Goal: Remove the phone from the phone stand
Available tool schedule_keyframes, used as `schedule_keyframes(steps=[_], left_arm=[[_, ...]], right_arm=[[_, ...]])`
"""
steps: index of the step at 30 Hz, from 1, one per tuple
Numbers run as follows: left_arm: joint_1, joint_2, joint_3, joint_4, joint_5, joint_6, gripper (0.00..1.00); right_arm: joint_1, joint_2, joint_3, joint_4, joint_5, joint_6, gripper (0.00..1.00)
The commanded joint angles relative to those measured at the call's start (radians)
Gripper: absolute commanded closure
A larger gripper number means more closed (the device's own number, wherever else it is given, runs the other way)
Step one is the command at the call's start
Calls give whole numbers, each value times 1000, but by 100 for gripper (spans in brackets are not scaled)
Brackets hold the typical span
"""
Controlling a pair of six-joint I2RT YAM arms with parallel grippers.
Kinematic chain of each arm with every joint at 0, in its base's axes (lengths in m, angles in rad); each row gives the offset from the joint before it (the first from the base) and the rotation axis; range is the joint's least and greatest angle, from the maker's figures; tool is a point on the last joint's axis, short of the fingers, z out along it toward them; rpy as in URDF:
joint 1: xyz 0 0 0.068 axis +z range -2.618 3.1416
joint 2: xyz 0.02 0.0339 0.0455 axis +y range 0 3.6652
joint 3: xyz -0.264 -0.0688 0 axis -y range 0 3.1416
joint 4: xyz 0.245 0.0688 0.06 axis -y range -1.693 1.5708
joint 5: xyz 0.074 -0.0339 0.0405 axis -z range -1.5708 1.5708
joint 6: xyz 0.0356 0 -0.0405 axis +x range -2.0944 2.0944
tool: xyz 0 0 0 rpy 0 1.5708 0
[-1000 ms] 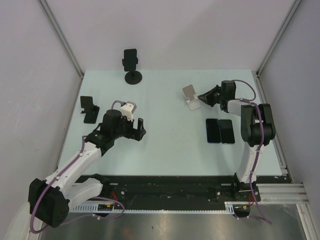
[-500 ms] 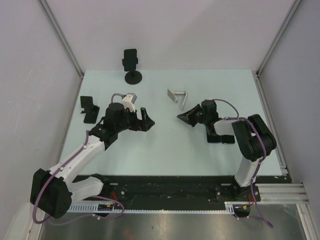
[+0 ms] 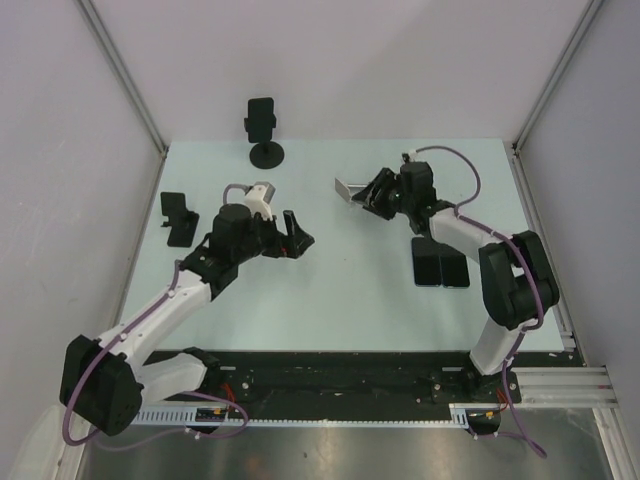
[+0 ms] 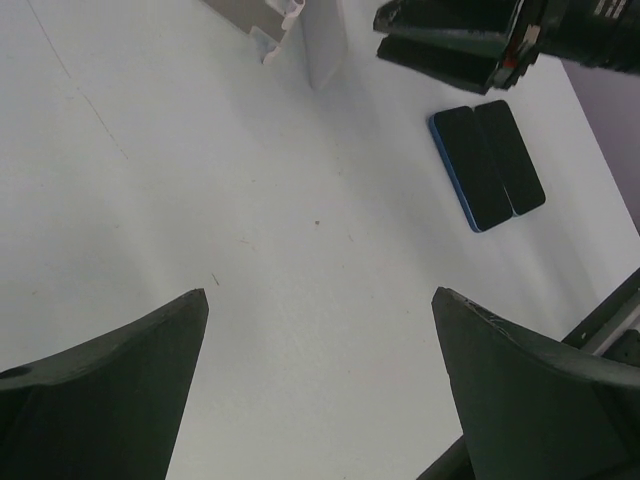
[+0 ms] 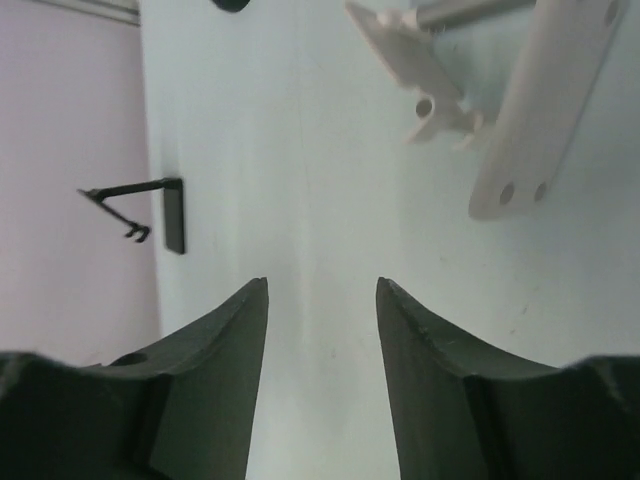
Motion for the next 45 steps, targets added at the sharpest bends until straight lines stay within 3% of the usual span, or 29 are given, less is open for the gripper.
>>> schedule_keyframes(steps=[1, 9, 13, 16, 19, 22, 23, 26, 28, 37, 45], left_arm=[[-6, -77, -34, 38, -29, 10, 0], [-4, -164, -100, 31, -40, 15, 0], [-4, -194, -113, 25, -46, 15, 0], [-6, -206, -118, 18, -44, 13, 0], [-6, -214, -120, 15, -43, 10, 0], [-6, -218, -120, 12, -43, 9, 0], [-6, -218, -118, 12, -43, 7, 0], [-4, -215, -109, 11, -35, 0, 0], [-4, -212, -104, 11, -34, -10, 0], [-4, -171, -17, 15, -23, -105, 0], [-7, -103, 80, 51, -14, -217, 0]], right_arm=[[11, -18, 186, -357, 215, -289, 46], [11, 202, 516, -655, 416, -403, 41], [8, 321, 657, -711, 426, -404, 42], [5, 374, 671, -697, 414, -381, 45], [1, 405, 671, -678, 395, -369, 51], [1, 414, 665, -669, 374, -364, 63], [-1, 410, 660, -665, 368, -361, 72], [-4, 355, 596, -613, 326, -344, 92], [-12, 312, 505, -534, 266, -312, 99], [-3, 25, 176, -283, 124, -164, 100], [131, -176, -45, -33, 127, 11, 100]])
